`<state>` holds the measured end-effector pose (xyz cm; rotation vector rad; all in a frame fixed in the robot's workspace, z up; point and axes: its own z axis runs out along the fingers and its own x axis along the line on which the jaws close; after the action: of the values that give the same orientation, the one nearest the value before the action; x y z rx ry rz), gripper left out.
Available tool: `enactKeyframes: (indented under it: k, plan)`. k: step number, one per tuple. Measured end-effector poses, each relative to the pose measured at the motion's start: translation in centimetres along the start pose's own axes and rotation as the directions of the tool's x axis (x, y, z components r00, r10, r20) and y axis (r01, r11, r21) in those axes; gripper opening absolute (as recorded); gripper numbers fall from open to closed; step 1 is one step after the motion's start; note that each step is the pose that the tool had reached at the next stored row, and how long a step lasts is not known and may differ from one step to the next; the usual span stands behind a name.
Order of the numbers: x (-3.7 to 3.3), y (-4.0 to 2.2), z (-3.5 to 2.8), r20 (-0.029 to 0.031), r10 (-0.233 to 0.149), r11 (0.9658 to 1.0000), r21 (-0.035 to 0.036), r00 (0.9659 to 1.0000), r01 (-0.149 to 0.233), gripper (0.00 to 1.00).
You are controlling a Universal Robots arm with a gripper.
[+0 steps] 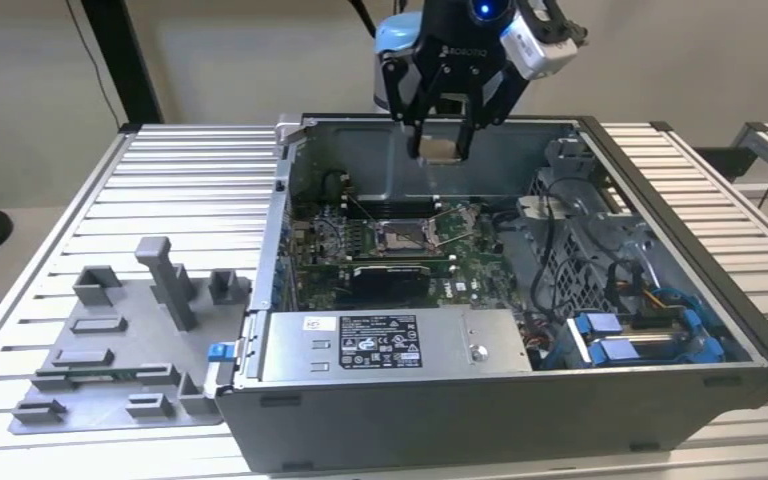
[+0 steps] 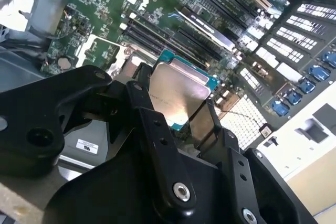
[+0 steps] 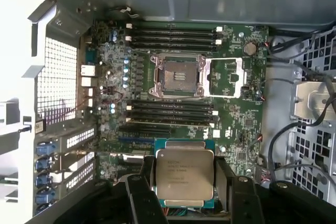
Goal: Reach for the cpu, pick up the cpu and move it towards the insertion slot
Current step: 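Pick up the cpu and move it towards the insertion slot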
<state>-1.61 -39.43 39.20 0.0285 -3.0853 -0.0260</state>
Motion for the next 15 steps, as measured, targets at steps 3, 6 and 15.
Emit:
enactKeyframes:
  k: [3, 6, 15]
  plan:
    - [-0.01, 0.51, 0.02, 0.0000, 0.000, 1.0000, 0.0000, 1.0000, 0.000, 0.00]
    - [-0.02, 1.03, 0.03, 0.0000, 0.000, 1.0000, 0.0000, 1.0000, 0.000, 0.00]
    - [-0.05, 2.37, 0.08, 0.0000, 0.000, 1.0000, 0.0000, 1.0000, 0.000, 0.00]
